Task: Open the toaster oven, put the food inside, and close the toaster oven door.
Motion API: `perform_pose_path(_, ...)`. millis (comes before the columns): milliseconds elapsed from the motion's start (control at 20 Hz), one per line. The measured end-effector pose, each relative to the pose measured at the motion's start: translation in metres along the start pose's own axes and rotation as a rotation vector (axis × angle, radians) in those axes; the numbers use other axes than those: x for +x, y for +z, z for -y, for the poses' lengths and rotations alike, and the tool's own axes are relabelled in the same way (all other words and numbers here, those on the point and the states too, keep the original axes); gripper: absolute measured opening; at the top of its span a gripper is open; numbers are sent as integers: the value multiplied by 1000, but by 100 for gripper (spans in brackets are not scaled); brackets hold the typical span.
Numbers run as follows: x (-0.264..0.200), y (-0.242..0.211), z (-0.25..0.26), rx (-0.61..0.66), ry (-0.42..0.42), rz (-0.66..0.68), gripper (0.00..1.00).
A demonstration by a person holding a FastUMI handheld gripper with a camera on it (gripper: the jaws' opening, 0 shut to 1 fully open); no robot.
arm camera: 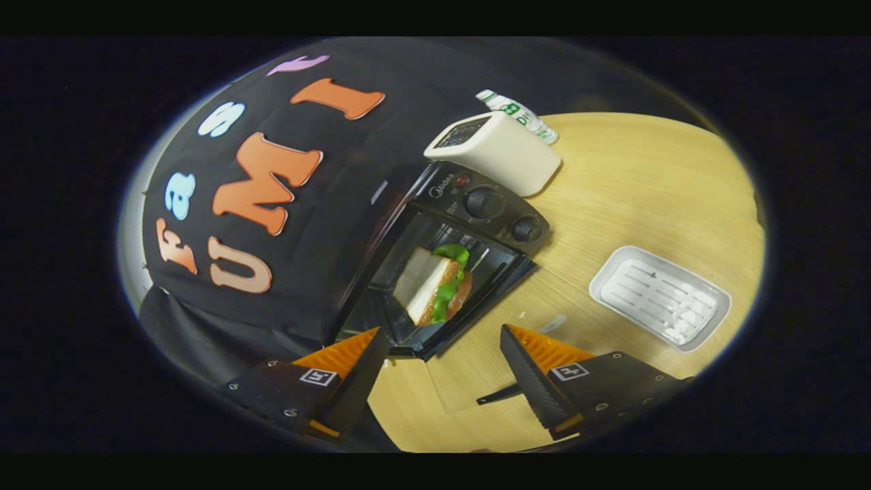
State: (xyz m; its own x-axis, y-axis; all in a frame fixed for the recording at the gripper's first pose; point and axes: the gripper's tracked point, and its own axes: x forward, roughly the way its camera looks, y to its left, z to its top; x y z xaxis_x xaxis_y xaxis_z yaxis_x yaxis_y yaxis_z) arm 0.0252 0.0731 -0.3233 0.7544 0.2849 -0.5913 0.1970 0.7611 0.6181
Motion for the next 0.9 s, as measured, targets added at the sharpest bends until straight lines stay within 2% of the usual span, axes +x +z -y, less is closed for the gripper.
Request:
perform_pose_path(300, -29, -36, 19, -335, -88, -46, 98)
perform_pose_path(600, -25, -75, 55, -638, -214, -122, 99)
perform_pose_path(900, -2, -107, 96, -785, -298, -216, 99)
